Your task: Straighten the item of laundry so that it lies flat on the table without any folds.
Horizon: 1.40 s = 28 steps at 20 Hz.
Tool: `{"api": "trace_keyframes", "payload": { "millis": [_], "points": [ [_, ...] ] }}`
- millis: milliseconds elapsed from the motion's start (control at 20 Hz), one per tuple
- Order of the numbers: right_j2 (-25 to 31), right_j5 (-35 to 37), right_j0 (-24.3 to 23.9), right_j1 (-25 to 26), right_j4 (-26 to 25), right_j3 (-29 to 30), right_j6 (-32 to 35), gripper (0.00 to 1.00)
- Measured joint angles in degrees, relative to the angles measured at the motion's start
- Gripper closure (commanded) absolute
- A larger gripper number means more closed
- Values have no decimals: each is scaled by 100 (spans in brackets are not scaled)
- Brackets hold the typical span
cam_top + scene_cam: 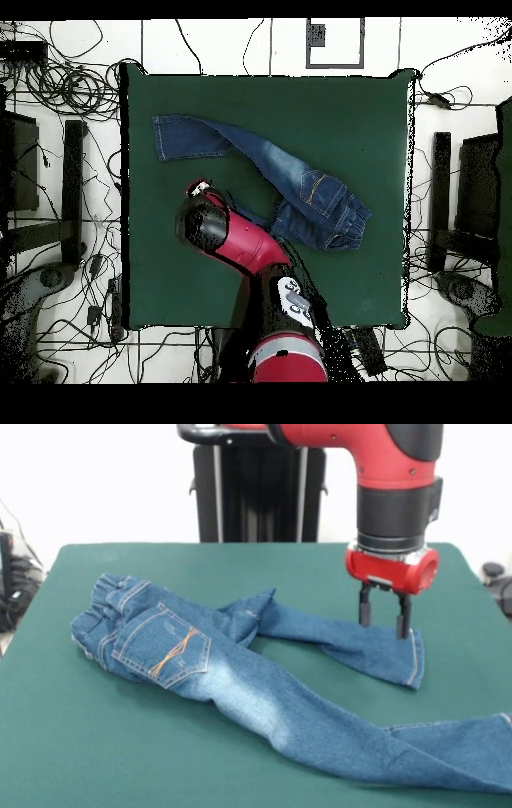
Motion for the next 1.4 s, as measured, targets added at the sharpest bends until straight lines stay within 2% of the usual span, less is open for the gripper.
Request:
{"api": "trace_keyframes", "payload": {
  "millis": [400, 1000, 1400],
  "points": [
    [1, -368, -83, 17, -349, 149, 0, 0],
    [2, -389, -108, 17, -387, 154, 0, 0],
    [15, -463, -436, 2, -807, 314, 0, 0]
  ]
}}
